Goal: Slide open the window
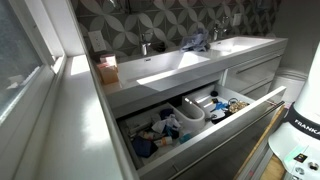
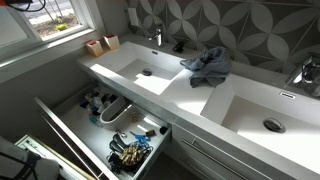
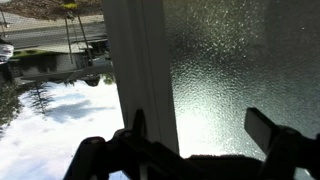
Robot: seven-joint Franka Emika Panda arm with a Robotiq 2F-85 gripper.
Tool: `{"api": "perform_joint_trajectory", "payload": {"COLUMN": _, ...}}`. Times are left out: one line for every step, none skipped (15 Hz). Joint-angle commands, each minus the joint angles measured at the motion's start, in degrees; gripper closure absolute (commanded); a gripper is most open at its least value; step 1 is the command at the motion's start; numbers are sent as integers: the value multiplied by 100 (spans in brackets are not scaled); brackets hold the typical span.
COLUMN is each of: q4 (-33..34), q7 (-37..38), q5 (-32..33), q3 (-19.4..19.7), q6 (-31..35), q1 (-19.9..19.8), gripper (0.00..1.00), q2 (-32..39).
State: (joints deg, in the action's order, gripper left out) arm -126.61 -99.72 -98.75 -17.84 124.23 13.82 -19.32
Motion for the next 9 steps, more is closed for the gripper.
{"api": "perform_joint_trajectory", "payload": {"q4": -111, "q7": 210, "q5": -320, "q3": -133, "q6": 138, "q1": 77, "gripper": 0, "q2": -112}}
{"api": "perform_joint_trajectory", "payload": {"q4": -81, "q7": 238, "q5": -321, "q3": -104, "q6": 138, "q1": 37, "gripper": 0, "q2": -88}}
{"api": "perform_joint_trajectory", "payload": {"q4": -48, "q7": 311, "q5": -320, "q3": -120, "q6": 345, "q1": -20, "gripper": 0, "q2": -63}}
{"api": "perform_joint_trajectory", "payload": {"q4": -29, "q7": 454, "q5": -277, "q3": -132, "q6": 564, "q1": -71, "gripper": 0, "q2": -50}}
{"api": "perform_joint_trajectory", "payload": {"q4": -28, "q7": 615, "q5": -146, "q3": -151, "q6": 823, "q1": -120, "gripper": 0, "q2": -48}}
{"api": "perform_joint_trajectory", "payload": {"q4": -28, "q7": 755, "q5": -84, "q3": -138, "q6": 1016, "q1": -149, "gripper": 0, "q2": -42}}
{"api": "perform_joint_trajectory", "payload": {"q4": -41, "q7": 895, "q5": 2, "q3": -93, "q6": 1165, "q1": -184, "gripper": 0, "q2": -48}}
{"api": "perform_joint_trajectory", "payload": {"q4": -62, "q7": 1030, "q5": 112, "q3": -44, "q6": 1287, "q1": -229, "gripper": 0, "q2": -72}}
{"api": "perform_joint_trajectory", "payload": {"q4": -68, "q7": 1167, "q5": 180, "q3": -6, "q6": 1373, "q1": -265, "gripper": 0, "q2": -85}}
